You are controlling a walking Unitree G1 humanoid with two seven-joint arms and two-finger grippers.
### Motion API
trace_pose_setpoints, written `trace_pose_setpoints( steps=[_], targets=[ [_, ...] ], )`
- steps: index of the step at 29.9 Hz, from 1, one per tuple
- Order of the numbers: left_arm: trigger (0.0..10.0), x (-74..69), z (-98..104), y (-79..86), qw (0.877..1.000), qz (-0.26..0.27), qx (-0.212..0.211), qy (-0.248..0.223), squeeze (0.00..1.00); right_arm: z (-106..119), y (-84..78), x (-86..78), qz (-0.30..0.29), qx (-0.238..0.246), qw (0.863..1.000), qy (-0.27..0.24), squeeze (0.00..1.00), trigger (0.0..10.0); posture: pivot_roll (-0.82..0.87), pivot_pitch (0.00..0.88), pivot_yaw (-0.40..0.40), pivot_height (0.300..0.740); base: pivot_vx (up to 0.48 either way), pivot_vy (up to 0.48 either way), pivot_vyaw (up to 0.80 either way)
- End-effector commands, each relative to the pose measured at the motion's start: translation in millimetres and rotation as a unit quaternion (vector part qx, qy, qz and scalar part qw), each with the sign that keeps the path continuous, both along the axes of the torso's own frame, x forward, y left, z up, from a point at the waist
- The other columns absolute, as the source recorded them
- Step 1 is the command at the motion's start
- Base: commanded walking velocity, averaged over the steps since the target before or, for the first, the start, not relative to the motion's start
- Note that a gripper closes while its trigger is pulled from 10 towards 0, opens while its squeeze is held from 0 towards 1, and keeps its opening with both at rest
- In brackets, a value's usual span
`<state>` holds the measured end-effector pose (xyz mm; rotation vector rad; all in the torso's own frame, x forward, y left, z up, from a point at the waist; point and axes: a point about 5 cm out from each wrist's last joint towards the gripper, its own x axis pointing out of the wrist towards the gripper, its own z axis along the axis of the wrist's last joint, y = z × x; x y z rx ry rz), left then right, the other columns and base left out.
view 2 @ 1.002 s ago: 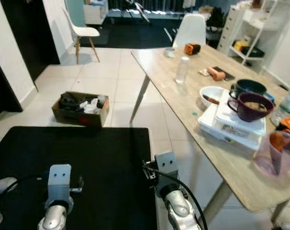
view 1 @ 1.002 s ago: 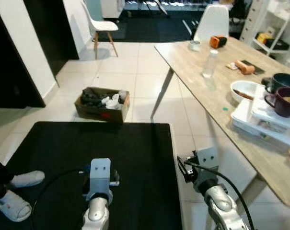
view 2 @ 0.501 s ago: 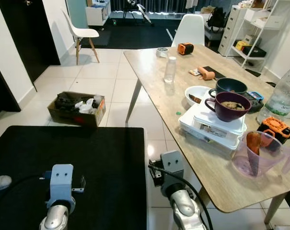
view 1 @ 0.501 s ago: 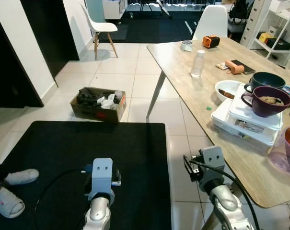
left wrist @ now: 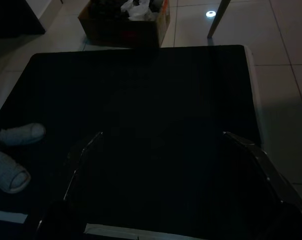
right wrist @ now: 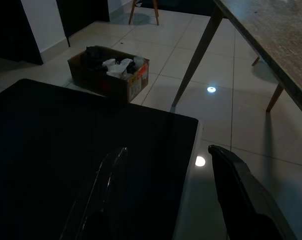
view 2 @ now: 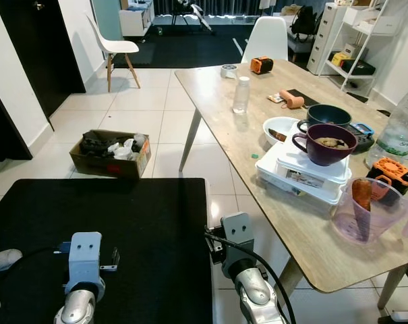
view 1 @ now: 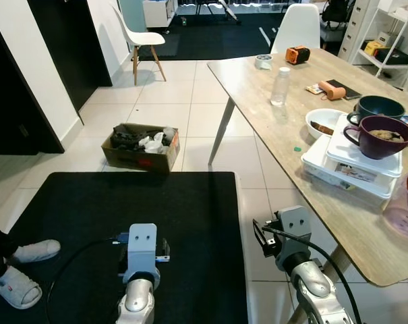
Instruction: Restocking fridge
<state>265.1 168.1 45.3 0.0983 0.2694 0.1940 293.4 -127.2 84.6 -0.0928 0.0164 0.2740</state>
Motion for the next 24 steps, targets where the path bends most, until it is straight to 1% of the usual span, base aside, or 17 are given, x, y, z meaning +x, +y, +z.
trace_pose_setpoints(
  steps=[1,20,23,24],
  targets=[
    [10.0,-4.4,-4.7,0.5,1.000,0.006,-0.010,0.008,0.00,-6.5,-1.8,-2.5,-0.004,0.001,1.000,0.014,0.00,10.0,-0.09,0.111,0.019,0.710,0.000,0.390,0.00],
    [10.0,-4.1,-5.4,2.7,1.000,0.017,-0.018,0.013,0.00,-6.7,-1.9,-2.8,-0.005,0.001,1.000,0.014,0.00,10.0,-0.09,0.113,0.020,0.710,0.000,0.478,0.00],
    [10.0,-3.8,-5.7,2.9,1.000,0.017,-0.016,0.015,0.00,-6.7,-2.0,-2.9,-0.005,0.001,1.000,0.014,0.00,10.0,-0.09,0.113,0.020,0.710,0.270,0.364,0.00],
    [10.0,-3.7,-5.8,3.0,1.000,0.017,-0.016,0.016,0.00,-6.7,-2.1,-2.9,-0.005,0.001,1.000,0.014,0.00,10.0,-0.09,0.113,0.020,0.710,0.000,0.000,0.00]
  ],
)
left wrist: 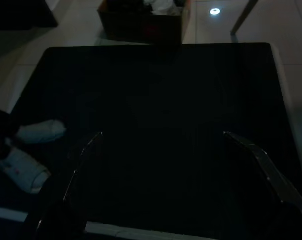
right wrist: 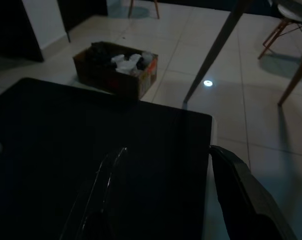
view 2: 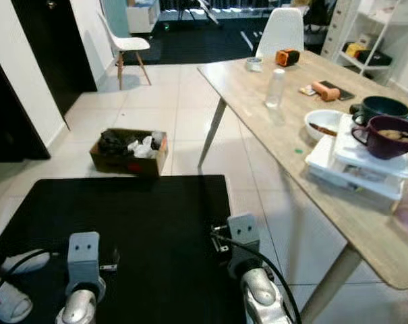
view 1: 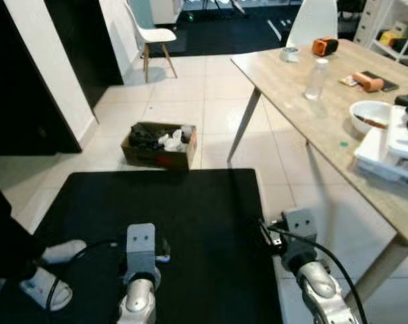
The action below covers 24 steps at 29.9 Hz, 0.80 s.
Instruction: Restocking fridge
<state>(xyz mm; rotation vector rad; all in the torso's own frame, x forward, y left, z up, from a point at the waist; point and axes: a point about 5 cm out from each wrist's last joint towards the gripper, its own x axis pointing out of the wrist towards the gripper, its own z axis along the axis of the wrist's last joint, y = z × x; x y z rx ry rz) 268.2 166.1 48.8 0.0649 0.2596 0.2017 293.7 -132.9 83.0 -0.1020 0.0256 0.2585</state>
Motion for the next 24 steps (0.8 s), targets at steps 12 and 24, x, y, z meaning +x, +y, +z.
trace_pose_setpoints(
  steps=[12,24],
  targets=[
    [10.0,-6.4,-10.1,5.4,1.000,0.012,0.002,0.026,0.00,-5.2,3.6,-3.0,0.002,0.006,1.000,0.011,0.00,10.0,-0.09,0.113,0.020,0.710,0.000,0.000,0.00],
    [10.0,2.6,-0.6,3.8,0.998,0.009,0.056,0.006,0.00,-5.7,3.5,-3.4,0.002,0.005,1.000,0.012,0.00,10.0,-0.09,0.112,0.019,0.710,0.000,0.000,0.00]
  ],
)
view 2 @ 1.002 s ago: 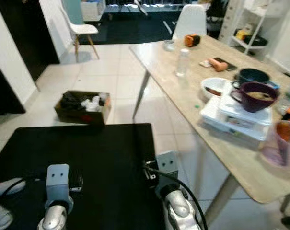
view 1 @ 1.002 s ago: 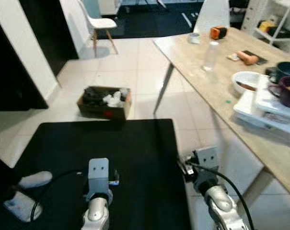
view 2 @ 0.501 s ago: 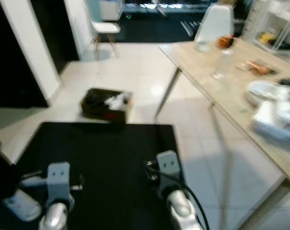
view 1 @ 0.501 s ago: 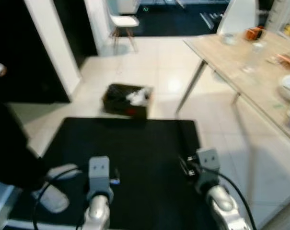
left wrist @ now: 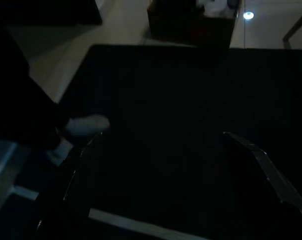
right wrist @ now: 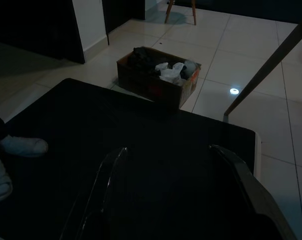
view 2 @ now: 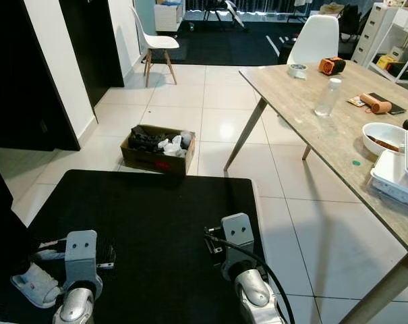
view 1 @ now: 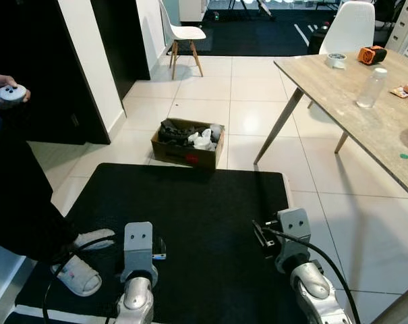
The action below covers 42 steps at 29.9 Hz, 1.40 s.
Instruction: Restocking fridge
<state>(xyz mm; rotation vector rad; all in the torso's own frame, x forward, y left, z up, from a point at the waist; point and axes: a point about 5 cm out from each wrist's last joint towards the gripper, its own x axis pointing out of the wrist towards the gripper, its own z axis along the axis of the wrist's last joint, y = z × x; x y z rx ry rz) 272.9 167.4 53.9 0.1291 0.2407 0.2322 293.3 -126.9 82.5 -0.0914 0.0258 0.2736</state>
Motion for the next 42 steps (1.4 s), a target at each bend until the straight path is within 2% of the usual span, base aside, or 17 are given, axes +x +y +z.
trace_pose_setpoints(
  steps=[1,3,4,5,9,11,13,37,42],
  targets=[
    [10.0,-0.7,-4.5,1.7,1.000,-0.012,0.026,0.006,0.00,-5.3,-2.5,-3.1,-0.005,-0.001,1.000,0.010,0.00,10.0,-0.09,0.110,0.020,0.710,0.000,0.000,0.00],
    [10.0,0.1,-3.8,1.2,0.999,-0.019,0.027,0.002,0.00,-5.4,-2.4,-3.1,-0.005,-0.001,1.000,0.010,0.00,10.0,-0.09,0.110,0.020,0.710,0.000,0.000,0.00],
    [10.0,0.5,-3.6,1.3,0.999,-0.026,0.034,0.002,0.23,-5.3,-2.4,-3.1,-0.005,-0.001,1.000,0.010,0.00,10.0,-0.09,0.110,0.021,0.710,0.000,0.000,0.00],
    [10.0,0.3,-3.9,2.1,0.999,-0.029,0.028,0.003,0.32,-5.3,-2.4,-3.2,-0.005,-0.001,1.000,0.010,0.00,10.0,-0.09,0.109,0.021,0.710,0.307,0.000,0.00],
    [10.0,-0.5,-5.0,3.6,0.999,-0.034,0.019,0.009,0.31,-5.3,-2.7,-3.3,-0.006,-0.001,1.000,0.010,0.00,10.0,-0.09,0.109,0.021,0.710,0.351,-0.192,0.00],
    [10.0,-1.7,-6.2,4.1,0.999,-0.032,0.015,0.012,0.21,-5.4,-3.1,-3.4,-0.006,-0.001,1.000,0.010,0.00,10.0,-0.09,0.108,0.020,0.710,0.452,0.000,0.00],
    [10.0,-2.8,-7.1,4.2,0.999,-0.030,0.015,0.013,0.17,-5.6,-3.2,-3.5,-0.005,-0.002,1.000,0.011,0.00,10.0,-0.09,0.106,0.019,0.710,0.469,0.000,0.00],
    [10.0,-5.2,-9.6,3.7,0.999,-0.027,0.012,0.015,0.16,-5.9,-3.1,-3.3,-0.005,-0.002,1.000,0.012,0.00,10.0,-0.09,0.111,0.016,0.710,0.480,0.000,0.00],
    [10.0,-6.2,-11.6,3.5,0.999,-0.024,0.006,0.023,0.09,-7.8,-5.1,-4.3,-0.014,0.012,1.000,0.019,0.00,10.0,-0.09,0.111,0.016,0.710,0.398,0.000,0.00]
  ],
)
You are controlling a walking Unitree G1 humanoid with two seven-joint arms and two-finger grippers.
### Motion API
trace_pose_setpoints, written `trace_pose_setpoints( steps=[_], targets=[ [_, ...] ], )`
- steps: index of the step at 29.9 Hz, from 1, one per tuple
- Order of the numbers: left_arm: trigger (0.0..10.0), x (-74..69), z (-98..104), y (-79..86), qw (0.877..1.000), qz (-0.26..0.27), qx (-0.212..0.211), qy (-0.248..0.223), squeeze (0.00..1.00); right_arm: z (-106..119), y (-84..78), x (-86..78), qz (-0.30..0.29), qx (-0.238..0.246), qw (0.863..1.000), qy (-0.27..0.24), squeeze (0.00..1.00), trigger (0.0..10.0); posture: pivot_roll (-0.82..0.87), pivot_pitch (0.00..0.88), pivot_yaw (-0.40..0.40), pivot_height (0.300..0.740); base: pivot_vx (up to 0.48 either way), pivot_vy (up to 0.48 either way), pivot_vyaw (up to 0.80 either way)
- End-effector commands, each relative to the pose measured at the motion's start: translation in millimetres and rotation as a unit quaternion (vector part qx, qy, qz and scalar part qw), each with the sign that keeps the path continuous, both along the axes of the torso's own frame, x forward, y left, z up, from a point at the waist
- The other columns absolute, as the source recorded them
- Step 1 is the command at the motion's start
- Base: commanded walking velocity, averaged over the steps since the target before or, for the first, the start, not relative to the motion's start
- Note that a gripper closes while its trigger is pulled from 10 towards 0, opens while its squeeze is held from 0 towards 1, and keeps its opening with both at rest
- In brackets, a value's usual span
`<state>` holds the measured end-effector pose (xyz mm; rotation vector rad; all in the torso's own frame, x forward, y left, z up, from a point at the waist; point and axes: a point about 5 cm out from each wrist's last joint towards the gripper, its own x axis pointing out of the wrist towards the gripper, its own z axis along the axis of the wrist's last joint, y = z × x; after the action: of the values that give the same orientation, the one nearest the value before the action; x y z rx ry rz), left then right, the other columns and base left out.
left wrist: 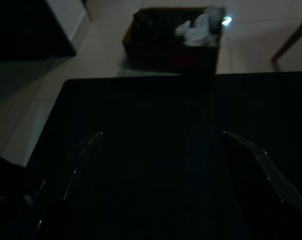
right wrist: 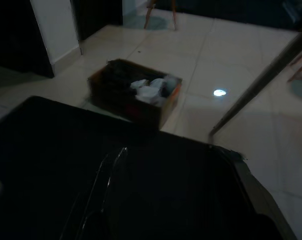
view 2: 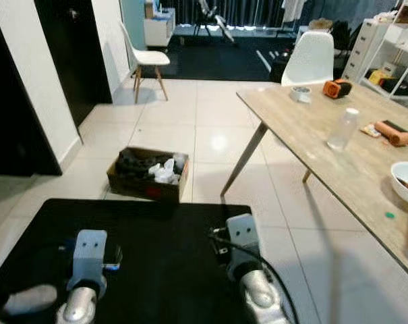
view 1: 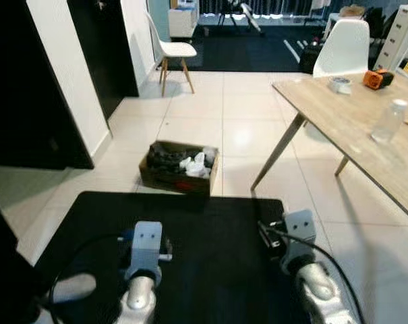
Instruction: Restocking fridge
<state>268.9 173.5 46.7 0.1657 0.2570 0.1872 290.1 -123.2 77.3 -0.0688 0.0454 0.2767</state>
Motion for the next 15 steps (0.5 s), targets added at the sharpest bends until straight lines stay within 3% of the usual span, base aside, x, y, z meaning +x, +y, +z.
trace_pose_setpoints(
  steps=[1,2,15],
  targets=[
    [10.0,-2.4,-4.9,-2.7,1.000,0.000,-0.008,0.014,0.09,-2.7,-9.0,-1.2,-0.015,0.002,1.000,0.009,0.00,10.0,-0.09,0.111,0.016,0.710,0.315,0.000,0.00],
    [10.0,-2.4,-4.9,-2.7,1.000,0.000,-0.008,0.014,0.09,-2.7,-9.0,-1.2,-0.015,0.002,1.000,0.009,0.00,10.0,-0.09,0.111,0.016,0.710,0.315,0.000,0.00],
    [10.0,-2.5,-6.0,-2.7,1.000,0.000,-0.010,0.020,0.06,-2.4,-11.3,0.4,-0.025,0.008,1.000,0.014,0.00,10.0,-0.09,0.114,0.018,0.710,0.286,0.000,-0.80]
  ],
)
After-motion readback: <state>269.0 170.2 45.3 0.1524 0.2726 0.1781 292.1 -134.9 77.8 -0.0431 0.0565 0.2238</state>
